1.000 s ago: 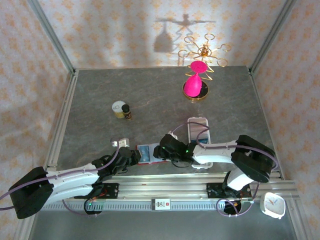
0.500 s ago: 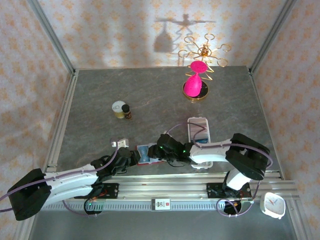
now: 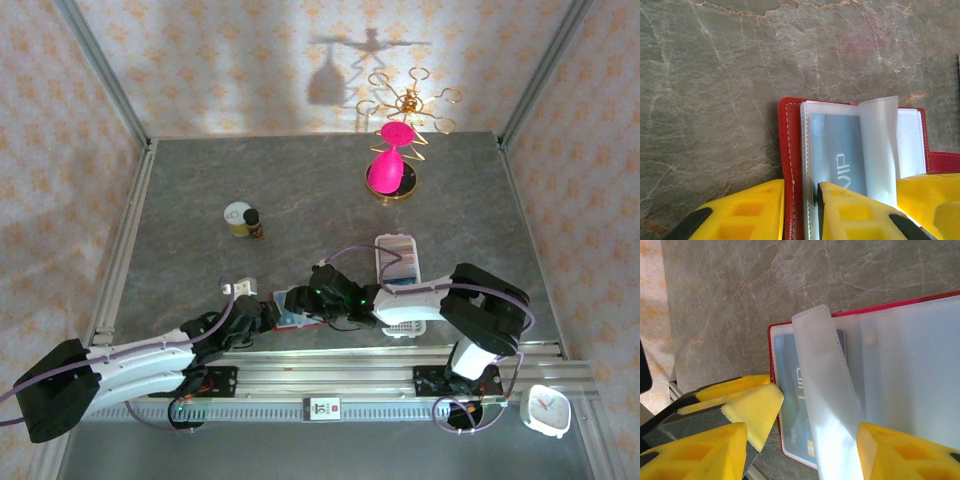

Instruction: Put the credit cards into the card holder

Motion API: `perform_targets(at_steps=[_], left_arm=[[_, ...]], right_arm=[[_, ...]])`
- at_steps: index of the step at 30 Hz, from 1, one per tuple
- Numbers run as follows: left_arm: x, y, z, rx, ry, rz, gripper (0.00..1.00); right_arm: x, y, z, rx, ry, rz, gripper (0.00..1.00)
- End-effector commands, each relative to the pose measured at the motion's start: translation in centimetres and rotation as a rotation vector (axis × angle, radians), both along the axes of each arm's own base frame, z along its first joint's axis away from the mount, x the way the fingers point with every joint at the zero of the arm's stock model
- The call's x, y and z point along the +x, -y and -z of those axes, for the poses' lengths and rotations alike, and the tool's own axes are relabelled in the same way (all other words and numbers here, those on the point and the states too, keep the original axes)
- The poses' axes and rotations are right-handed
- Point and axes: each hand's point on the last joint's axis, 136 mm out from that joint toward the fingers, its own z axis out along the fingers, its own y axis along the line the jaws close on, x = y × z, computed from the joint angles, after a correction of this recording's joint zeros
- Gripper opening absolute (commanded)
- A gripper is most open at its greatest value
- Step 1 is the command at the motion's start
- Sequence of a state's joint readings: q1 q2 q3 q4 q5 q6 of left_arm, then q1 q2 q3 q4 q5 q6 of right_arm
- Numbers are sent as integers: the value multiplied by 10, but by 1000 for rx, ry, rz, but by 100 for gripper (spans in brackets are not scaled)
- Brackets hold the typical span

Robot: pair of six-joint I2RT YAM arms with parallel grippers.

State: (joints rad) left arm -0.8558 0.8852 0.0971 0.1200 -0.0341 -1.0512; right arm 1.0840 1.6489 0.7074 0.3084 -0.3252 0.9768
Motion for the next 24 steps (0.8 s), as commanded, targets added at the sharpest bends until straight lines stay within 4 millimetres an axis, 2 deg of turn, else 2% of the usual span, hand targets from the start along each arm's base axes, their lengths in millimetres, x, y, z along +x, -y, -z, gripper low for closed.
perform_targets(at_steps=[1, 6, 15, 18, 24], left_arm=[[-12, -15, 18, 56, -55, -22, 27], [-10, -22, 16, 50, -38, -62, 29], [-4, -49, 3, 77, 6, -209, 45], [-2, -56, -3, 75, 28, -245, 46], [0, -66, -12, 63, 56, -300, 48]], right_arm=[[3, -20, -17, 89, 5, -9, 59], [3, -31, -29, 165, 5, -16, 59], [1, -47, -37, 251, -11, -37, 59], [1, -52, -43, 292, -14, -44, 59], [3, -74, -84, 447, 20, -88, 59]])
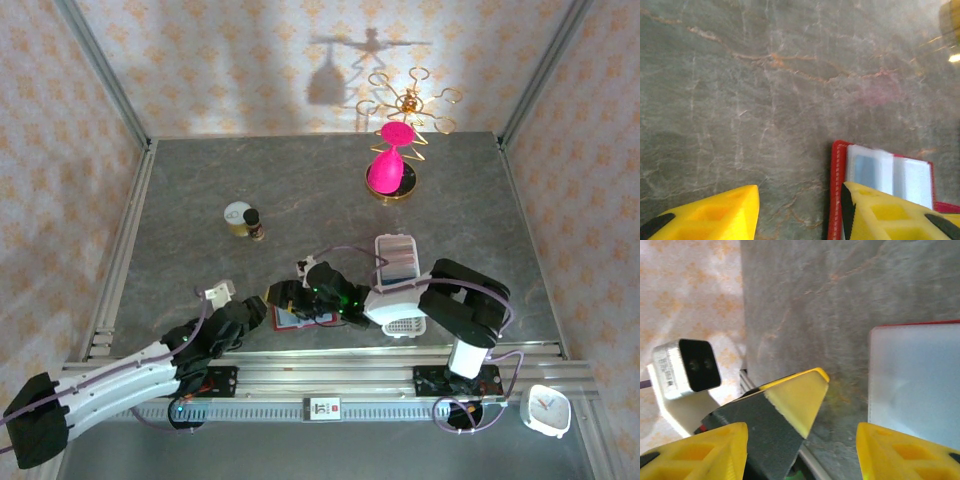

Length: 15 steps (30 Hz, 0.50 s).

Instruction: Put the credit cards into the card holder

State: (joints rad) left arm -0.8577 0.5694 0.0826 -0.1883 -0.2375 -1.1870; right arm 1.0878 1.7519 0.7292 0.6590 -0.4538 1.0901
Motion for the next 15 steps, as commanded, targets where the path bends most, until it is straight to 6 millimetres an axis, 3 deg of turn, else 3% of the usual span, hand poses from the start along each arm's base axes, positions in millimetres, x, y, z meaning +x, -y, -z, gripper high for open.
perform_targets(at_steps=[1, 4, 7, 12, 15], left_arm=[[-2, -20, 1, 56, -4, -73, 49], [-1, -21, -5, 47, 12, -85, 53], [0, -19, -10, 37, 23, -77, 54], [4, -4, -21, 26, 44, -9, 54], [7, 8, -24, 31, 40, 45, 54]], right_arm=[[4, -26, -53, 174, 65, -32, 59], [11, -30, -75, 189, 146, -28, 59], [28, -16, -90, 119, 251, 1, 59], [71, 57, -107, -116, 496, 153, 58], [82, 104, -127, -305, 724, 184, 59]])
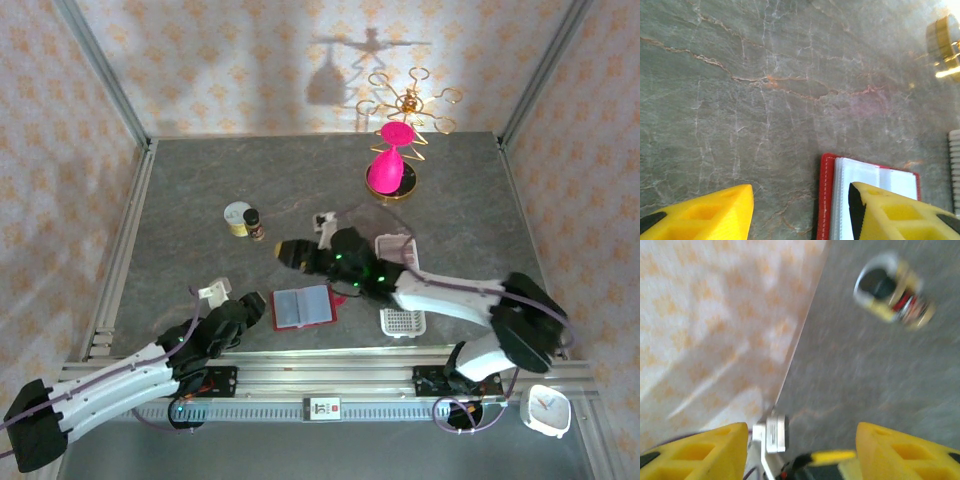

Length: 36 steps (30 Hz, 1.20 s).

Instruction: Put the credit cards into the card holder

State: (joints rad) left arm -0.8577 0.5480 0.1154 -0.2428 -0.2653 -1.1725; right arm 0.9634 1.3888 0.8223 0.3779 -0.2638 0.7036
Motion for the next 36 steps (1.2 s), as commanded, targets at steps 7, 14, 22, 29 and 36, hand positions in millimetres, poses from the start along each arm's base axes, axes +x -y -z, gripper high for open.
perform_targets(at_steps=[7, 14, 22, 29, 36], left_arm=[[9, 42, -13, 13, -1, 179, 53], [10, 60, -7, 24, -29, 260, 51], [10, 76, 2, 36, -63, 329, 48], [9, 85, 5, 14, -68, 358, 46], [11, 87, 5, 5, -51, 365, 46]], right_arm=[[-18, 112, -10, -771, 786, -121, 62], [-36, 181, 26, -1229, 1003, -323, 69], [-36, 252, 106, -1607, 921, -621, 71], [-17, 259, 129, -1691, 957, -597, 77], [1, 256, 133, -1744, 952, -574, 81]])
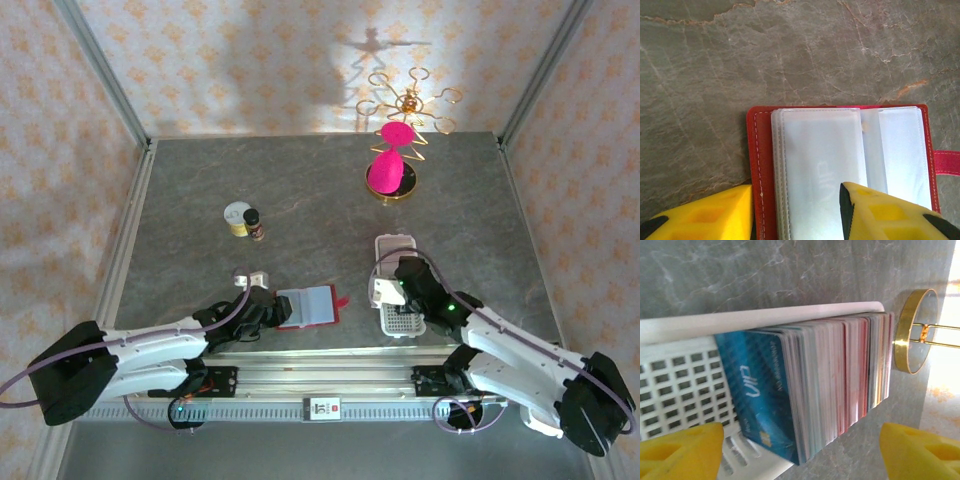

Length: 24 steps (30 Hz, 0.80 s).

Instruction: Put the credit cards into the card holder

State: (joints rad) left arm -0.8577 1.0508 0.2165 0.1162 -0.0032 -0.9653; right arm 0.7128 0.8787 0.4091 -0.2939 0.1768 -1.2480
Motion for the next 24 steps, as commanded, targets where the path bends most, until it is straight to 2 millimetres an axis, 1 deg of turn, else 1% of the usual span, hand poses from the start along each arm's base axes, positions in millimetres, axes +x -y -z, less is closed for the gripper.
perform_targets(at_steps=[1, 7, 9, 12, 18, 21, 24], left_arm=[[6, 16, -13, -60, 41, 42, 46], [6, 20, -16, -79, 49, 54, 45], [5, 19, -15, -78, 49, 57, 45], [3, 19, -14, -79, 48, 61, 45], [2, 17, -14, -87, 47, 57, 44], [1, 17, -15, -91, 49, 54, 43], [1, 16, -14, -92, 47, 53, 43]], right_arm=[[16, -1, -9, -15, 76, 16, 81], [19, -4, 4, -48, 36, 9, 80], [21, -7, 5, -42, 36, 7, 79], [24, -13, 4, -19, 29, 3, 70], [22, -10, 7, -47, 17, 1, 47], [21, -9, 5, -43, 18, -1, 42], [20, -8, 4, -42, 24, -1, 39]])
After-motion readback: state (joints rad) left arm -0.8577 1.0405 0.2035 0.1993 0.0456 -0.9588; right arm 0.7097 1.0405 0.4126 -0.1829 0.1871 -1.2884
